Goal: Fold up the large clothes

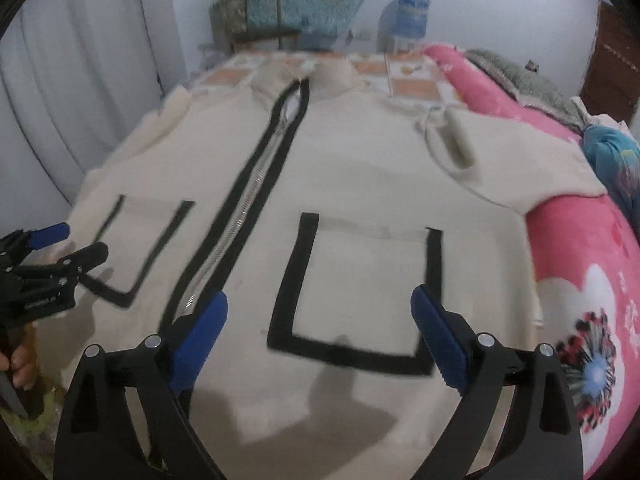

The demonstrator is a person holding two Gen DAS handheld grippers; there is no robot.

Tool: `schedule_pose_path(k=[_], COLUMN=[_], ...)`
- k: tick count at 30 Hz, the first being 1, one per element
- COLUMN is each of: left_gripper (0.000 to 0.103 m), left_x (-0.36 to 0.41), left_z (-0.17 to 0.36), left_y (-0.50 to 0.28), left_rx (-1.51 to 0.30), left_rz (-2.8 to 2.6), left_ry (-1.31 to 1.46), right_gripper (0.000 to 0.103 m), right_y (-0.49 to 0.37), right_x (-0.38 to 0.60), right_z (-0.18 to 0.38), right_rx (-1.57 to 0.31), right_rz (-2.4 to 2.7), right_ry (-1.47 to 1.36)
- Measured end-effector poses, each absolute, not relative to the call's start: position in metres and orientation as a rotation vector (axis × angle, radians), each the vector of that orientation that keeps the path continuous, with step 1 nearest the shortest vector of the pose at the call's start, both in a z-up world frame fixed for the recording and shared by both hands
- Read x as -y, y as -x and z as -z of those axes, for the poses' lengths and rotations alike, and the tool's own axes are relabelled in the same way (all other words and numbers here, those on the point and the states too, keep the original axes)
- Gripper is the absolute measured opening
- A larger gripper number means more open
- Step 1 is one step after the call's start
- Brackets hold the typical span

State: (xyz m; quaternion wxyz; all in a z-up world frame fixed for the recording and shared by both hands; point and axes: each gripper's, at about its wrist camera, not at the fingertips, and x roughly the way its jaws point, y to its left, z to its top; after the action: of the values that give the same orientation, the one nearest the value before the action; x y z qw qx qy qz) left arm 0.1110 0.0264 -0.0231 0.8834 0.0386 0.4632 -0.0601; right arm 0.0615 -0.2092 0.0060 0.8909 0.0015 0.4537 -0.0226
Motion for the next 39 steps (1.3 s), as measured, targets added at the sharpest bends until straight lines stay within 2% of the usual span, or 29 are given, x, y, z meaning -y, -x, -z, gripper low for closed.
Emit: schedule_pose_path(k=[4, 8, 9, 25, 30, 37, 39], left_gripper=[0.085, 0.093, 0.095, 0.096, 0.096, 0.094, 0.086], left_x=[-0.024, -0.030, -0.033, -0.035, -0.037, -0.092, -0.121], left_z=[0.042, 0.050, 0.051, 0.052, 0.050, 0.006, -0.005], left_y=[-0.123, -0.122, -0.123, -0.125, -0.124, -0.113, -0.115], left_rx=[-1.033, -1.051, -1.058, -1.047, -1.045, -0.844, -0.797], left_rz=[0.111, 0.108, 0.108, 0.128, 0.140, 0.094, 0.053], left_ry=[-0.095, -0.078, -0.069, -0.083, -0.071, 0.061, 0.116], right_gripper=[0.091, 0.092, 0.095, 0.097, 0.096, 0.096, 0.096], right_y=[-0.083, -0.091, -0.091, -0.094, -0.100, -0.109, -0.116], right_x=[0.210, 0.212, 0.212, 0.216, 0.216, 0.192, 0.181], right_z=[0.019, 0.038, 0.042, 0.046, 0.039, 0.010, 0.009], right_rx=[-1.003, -1.056, -1.066, -1.049, -1.111, -1.018, -1.018], right_rz=[0.039, 0.050, 0.050, 0.062, 0.070, -0.020, -0.074], right_ry=[-0.015, -0.030, -0.029, -0.036, -0.056, -0.062, -0.071])
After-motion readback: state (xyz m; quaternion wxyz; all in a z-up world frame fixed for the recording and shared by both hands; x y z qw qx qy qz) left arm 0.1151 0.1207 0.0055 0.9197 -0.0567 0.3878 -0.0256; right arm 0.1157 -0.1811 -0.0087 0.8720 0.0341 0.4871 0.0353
